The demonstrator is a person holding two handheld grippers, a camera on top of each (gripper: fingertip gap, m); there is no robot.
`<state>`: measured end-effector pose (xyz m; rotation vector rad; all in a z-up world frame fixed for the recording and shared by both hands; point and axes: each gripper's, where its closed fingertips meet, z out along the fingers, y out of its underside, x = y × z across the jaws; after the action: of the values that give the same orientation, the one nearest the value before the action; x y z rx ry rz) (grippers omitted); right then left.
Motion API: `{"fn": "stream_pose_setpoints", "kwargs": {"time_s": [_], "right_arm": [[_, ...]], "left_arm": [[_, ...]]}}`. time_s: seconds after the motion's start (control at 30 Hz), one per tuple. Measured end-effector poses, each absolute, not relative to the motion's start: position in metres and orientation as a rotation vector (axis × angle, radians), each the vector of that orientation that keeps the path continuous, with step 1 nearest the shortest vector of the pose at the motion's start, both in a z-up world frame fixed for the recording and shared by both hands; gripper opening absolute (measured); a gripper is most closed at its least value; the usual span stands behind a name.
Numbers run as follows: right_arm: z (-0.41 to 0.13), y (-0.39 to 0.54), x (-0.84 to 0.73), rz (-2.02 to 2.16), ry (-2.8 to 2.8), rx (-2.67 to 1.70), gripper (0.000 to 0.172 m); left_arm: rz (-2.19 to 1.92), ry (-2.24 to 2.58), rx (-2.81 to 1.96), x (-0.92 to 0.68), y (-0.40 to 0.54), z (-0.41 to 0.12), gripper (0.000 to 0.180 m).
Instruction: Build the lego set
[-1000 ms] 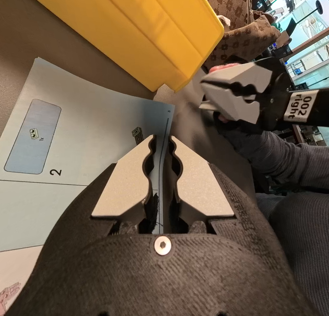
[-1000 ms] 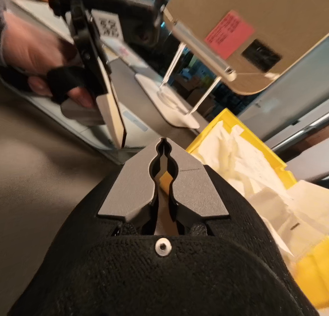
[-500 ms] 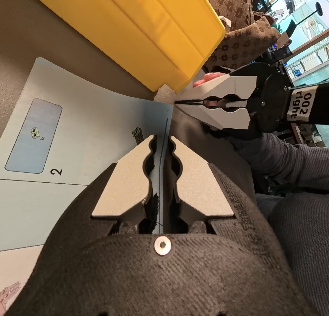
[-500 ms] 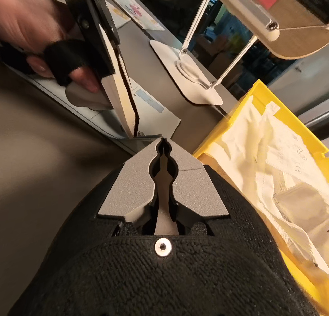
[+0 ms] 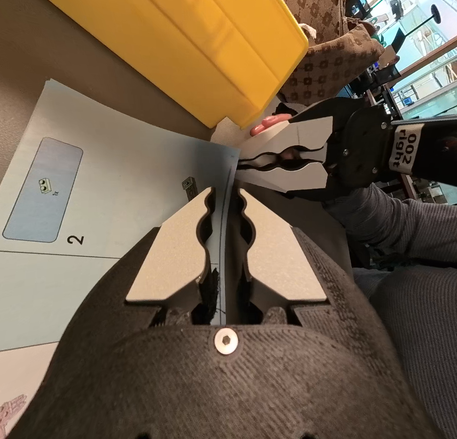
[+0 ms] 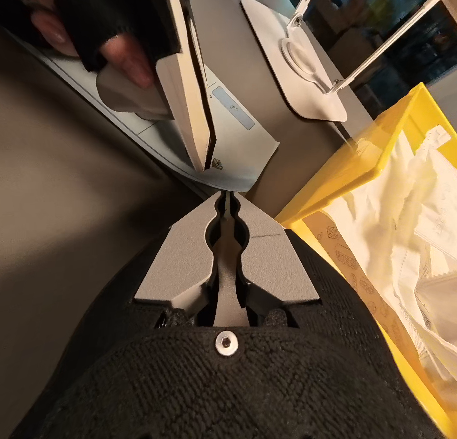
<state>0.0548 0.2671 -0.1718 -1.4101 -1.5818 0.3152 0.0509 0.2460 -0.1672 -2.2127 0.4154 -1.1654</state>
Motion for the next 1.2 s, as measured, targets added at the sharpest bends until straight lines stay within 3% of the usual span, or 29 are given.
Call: {"fn": "stream_pose_setpoints", "kwargs": {"time_s": [0.33, 0.47, 1.2], "right_arm": [[-0.168, 0.269, 0.055, 0.316, -1.55, -1.402, 0.002], [-0.163, 0.27, 0.055, 0.338, -1.521, -1.391, 0.002], [-0.156, 0.273, 0.056, 0.358, -1.475, -1.379, 0.004]], "left_arm": [[-0.922, 0.506, -2.109, 0.059, 0.256, -0.153, 0.031], [-0.74, 0.535, -2.049, 0.061, 0.269, -0.145, 0.028], [-0.817, 0.599, -2.113, 0.058, 0.254, -0.159, 0.022]]}}
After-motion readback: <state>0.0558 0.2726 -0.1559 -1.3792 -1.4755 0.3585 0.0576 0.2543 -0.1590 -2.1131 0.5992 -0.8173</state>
